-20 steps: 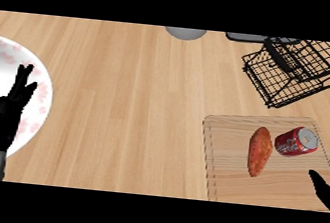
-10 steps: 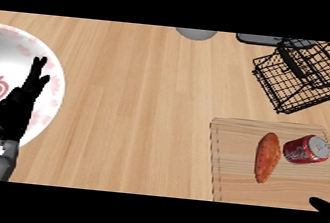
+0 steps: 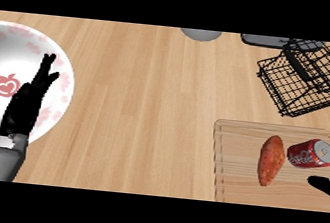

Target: Pick the sweet potato from the cutting board and place it in the tiered basket

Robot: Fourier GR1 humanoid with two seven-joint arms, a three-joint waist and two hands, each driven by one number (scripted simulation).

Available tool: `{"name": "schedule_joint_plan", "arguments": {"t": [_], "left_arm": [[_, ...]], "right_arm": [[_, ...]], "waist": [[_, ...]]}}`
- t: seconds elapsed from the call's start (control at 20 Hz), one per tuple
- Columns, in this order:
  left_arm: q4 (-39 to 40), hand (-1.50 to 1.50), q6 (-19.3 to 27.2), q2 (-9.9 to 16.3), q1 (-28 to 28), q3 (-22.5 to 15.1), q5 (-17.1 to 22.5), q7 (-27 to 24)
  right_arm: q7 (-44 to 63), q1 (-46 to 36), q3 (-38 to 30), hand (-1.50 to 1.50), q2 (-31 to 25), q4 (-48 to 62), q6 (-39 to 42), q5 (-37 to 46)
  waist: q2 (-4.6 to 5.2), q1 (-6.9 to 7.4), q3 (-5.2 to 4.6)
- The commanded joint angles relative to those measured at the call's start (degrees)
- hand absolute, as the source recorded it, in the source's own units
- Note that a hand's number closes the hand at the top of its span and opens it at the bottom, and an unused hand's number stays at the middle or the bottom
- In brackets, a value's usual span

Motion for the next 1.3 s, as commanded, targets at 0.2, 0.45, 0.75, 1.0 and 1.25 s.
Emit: {"name": "schedule_joint_plan", "arguments": {"t": [0.2, 0.45, 0.75, 1.0, 1.25], "left_arm": [[2.22, 0.00, -1.14, -0.64, -1.13, 0.55, 0.15, -1.58], [-0.46, 0.00, -0.24, -0.16, -0.32, 0.58, -1.37, -0.19], [1.70, 0.00, -1.20, -1.29, -0.41, 1.09, -0.67, -0.17], [1.63, 0.00, -0.72, -1.90, -1.55, 1.08, -1.38, -0.53], [3.34, 0.00, -1.28, -2.04, 0.84, 1.76, -1.30, -2.94]], "right_arm": [[15.78, -6.89, 4.34, -1.50, -0.96, 6.58, 3.17, -2.64], [15.80, -11.16, 8.33, -1.50, 1.61, 11.23, 1.59, -1.59], [15.81, -10.98, 11.74, -1.50, 0.45, 9.69, 2.33, 0.04], [15.81, -11.48, 13.31, -1.50, -1.85, 10.42, 4.05, 0.44], [15.81, -11.24, 16.66, -1.50, 0.71, 12.45, 2.40, 5.24]], "waist": [[-0.02, 0.09, 0.04], [-0.18, 0.54, 0.09], [-0.34, -0.78, 0.03], [-0.35, -1.16, -0.09], [-0.33, -1.28, -0.02]]}}
